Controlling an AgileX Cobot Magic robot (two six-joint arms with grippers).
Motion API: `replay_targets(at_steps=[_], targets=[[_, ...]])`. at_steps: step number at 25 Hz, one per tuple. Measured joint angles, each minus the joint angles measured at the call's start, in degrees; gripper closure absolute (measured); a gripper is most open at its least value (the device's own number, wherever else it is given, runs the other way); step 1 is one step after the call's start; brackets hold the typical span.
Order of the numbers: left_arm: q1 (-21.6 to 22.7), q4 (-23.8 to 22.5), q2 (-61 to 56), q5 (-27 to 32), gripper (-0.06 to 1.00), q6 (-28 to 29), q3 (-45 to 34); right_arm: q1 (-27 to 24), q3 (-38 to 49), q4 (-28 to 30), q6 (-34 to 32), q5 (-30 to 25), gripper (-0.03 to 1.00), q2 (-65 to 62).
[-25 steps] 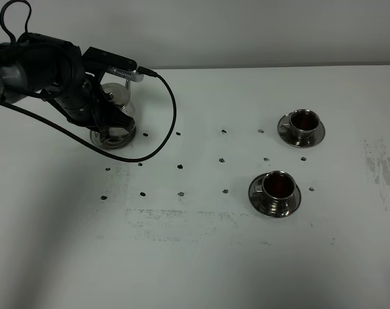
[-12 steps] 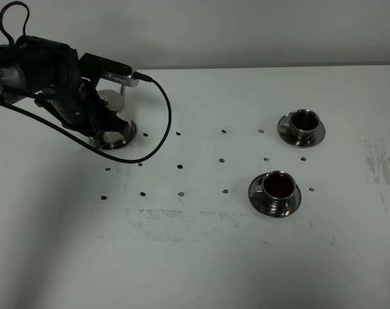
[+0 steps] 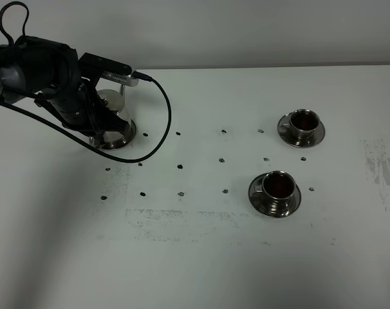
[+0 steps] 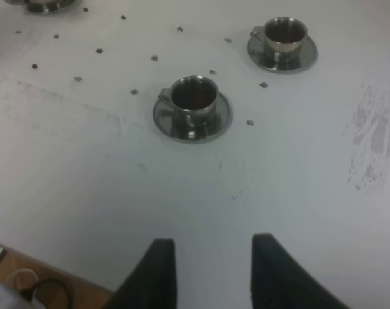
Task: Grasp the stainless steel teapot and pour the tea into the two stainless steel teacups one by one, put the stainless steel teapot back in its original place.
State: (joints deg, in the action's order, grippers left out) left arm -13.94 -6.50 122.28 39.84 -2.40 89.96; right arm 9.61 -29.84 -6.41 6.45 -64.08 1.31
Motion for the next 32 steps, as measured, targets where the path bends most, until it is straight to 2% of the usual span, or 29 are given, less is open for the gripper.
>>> replay_targets(at_steps=[7,13,17,27,32], targets=[[0.0,0.9,0.0,0.0,0.73,-1.3,0.0,0.0,0.0,0.0,0.0,0.0,0.66,0.0],[0.0,1.1,0.0,-0.1,0.51,-1.3,0.0,0.0,0.0,0.0,0.0,0.0,0.66,0.0],[0.0,2.2,0.0,0.1,0.43,-1.3,0.0,0.0,0.0,0.0,0.0,0.0,0.66,0.0],[0.0,3.5,-9.6,3.6,0.41,-2.8,0.0,0.0,0.0,0.0,0.0,0.0,0.66,0.0],[0.0,3.5,-16.5,9.1,0.41,-2.8,0.0,0.0,0.0,0.0,0.0,0.0,0.66,0.0]])
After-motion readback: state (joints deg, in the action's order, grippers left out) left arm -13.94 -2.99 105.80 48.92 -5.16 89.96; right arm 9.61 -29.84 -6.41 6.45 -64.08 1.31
